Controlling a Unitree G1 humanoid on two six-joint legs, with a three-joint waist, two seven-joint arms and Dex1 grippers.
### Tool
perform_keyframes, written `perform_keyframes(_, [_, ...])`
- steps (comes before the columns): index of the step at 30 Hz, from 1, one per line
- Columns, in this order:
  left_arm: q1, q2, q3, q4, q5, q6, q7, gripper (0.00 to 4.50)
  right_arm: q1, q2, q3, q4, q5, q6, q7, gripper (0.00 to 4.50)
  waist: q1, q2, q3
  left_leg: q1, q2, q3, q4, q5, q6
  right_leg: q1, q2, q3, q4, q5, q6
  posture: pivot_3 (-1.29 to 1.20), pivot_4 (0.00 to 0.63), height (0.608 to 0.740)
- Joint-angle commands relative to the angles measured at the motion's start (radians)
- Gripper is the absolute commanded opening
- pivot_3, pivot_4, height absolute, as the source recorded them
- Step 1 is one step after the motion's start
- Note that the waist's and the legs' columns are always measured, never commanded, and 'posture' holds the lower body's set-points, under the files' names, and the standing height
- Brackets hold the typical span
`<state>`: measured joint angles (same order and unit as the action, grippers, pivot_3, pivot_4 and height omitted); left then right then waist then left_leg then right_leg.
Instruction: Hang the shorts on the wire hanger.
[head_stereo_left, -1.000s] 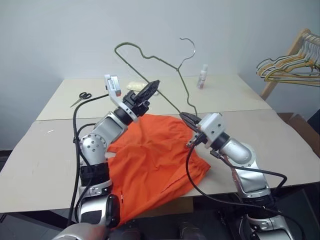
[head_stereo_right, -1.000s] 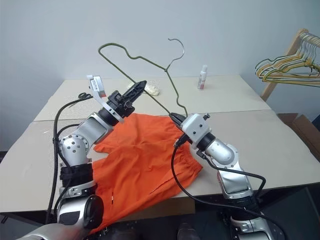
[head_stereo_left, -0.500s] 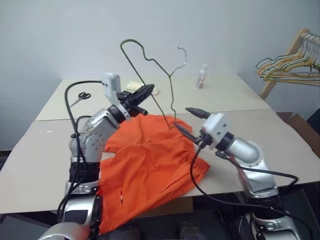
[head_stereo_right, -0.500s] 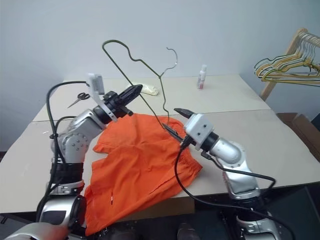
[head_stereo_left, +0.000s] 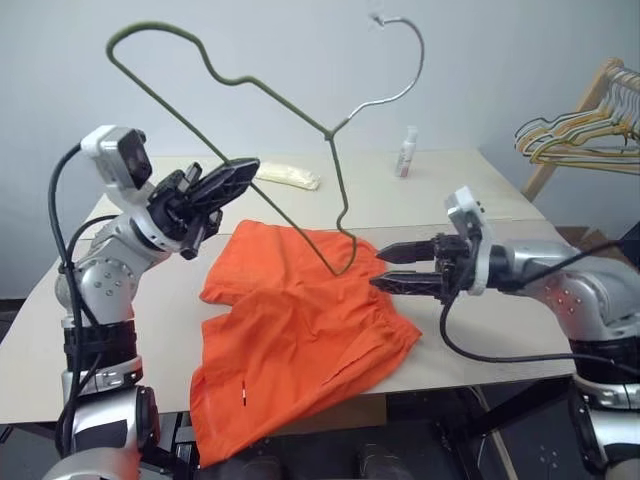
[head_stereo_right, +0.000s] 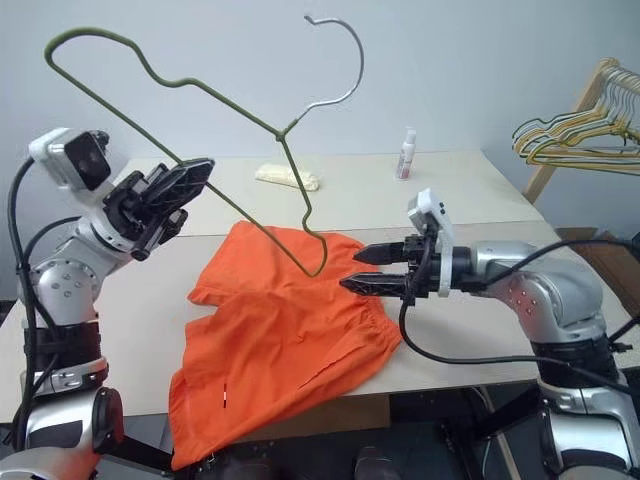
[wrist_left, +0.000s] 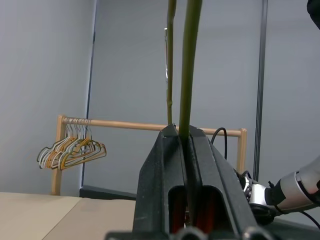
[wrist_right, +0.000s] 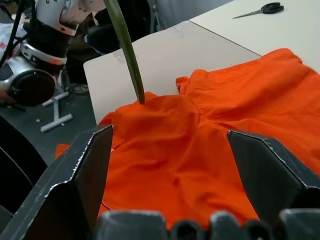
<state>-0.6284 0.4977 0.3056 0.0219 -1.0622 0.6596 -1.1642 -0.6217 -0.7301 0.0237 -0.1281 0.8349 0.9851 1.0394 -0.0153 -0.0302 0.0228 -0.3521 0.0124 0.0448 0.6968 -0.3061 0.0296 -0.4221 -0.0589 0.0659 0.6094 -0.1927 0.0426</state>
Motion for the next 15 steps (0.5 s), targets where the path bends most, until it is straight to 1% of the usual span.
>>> perform_keyframes(1, [-0.03,-0.018,0.005,-0.008,-0.008,-0.013,0.009,0.0,-0.07,0.024,-0.012,0.025,0.04,0.044,0.024,4.23,0.001,0.0,0.0,0.0,0.0,0.0,0.0,0.0,0.0,0.0,0.0,0.0,0.0,0.0,0.0,0.03,0.0,0.74])
perform_keyframes(6, [-0.019,-0.032,-0.013,-0.025,0.011,-0.023,0.001,0.0,-0.144,0.089,0.004,0.031,0.04,0.099,-0.008,4.23,0.0,0.0,0.0,-0.001,0.0,-0.002,0.0,0.0,0.0,-0.001,0.0,0.0,0.0,0.0,0.0,0.03,0.0,0.74])
perform_keyframes(9, [-0.012,-0.033,-0.031,-0.029,0.037,-0.038,-0.001,0.0,-0.157,0.111,0.022,0.026,0.029,0.099,0.011,4.23,0.001,0.0,0.0,-0.001,0.0,-0.002,0.0,0.0,0.0,-0.001,0.0,0.0,0.0,0.0,0.0,0.03,0.0,0.74])
perform_keyframes(15, [-0.016,-0.051,-0.027,-0.034,0.029,-0.037,0.005,0.0,-0.16,0.136,0.056,0.027,0.011,0.091,0.018,4.23,0.001,0.0,0.0,-0.001,0.0,-0.002,0.0,0.0,0.0,-0.001,0.0,0.0,0.0,0.0,0.0,0.04,0.0,0.74])
